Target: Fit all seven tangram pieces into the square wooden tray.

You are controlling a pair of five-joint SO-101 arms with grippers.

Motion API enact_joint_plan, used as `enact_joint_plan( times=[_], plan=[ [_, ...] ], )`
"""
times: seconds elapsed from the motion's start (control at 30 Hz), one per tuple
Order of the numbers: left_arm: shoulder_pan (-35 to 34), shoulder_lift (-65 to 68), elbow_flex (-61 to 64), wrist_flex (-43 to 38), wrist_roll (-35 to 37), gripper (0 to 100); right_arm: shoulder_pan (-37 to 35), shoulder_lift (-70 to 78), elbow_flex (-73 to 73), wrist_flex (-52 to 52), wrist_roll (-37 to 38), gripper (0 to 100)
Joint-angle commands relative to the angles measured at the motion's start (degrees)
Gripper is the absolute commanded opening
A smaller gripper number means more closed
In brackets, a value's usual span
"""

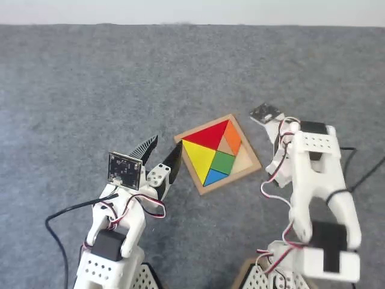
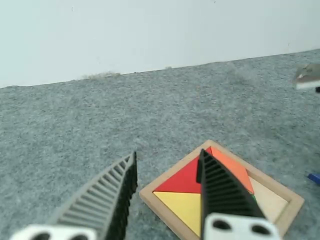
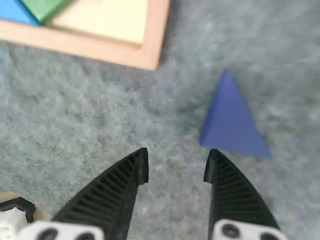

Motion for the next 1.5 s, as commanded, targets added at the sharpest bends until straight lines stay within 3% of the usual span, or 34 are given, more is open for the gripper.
enact_joint_plan(
  times=[0.0, 0.17, 0.63, 1.0, 1.13, 1.27, 1.47],
  plan=[
    [0.0, -1.1, -0.5, -0.4, -0.5, 20, 2.0, 3.0, -3.3, -4.6, -0.9, 19.8],
    [0.0, -1.1, -0.5, -0.4, -0.5, 20, 3.5, 3.6, -3.3, -5.2, 0.3, 19.8],
    [0.0, -1.1, -0.5, -0.4, -0.5, 20, 7.7, 4.0, -12.2, 5.2, 7.8, 19.8],
    [0.4, -1.1, -0.5, 1.6, -0.5, 20, 8.7, 4.1, -12.7, 2.3, 18.7, 19.9],
    [0.4, -1.1, -0.5, 1.3, -0.5, 20, 10.6, 6.4, -12.5, -2.8, 19.3, 26.6],
    [0.4, -1.1, -0.5, 1.2, -0.5, 20, 10.2, 12.1, -12.7, -6.5, 26.4, 28.8],
    [0.4, -1.1, -0.5, 1.2, -0.5, 20, 9.4, 17.8, -13.5, -2.8, 27.8, 28.8]
  ],
)
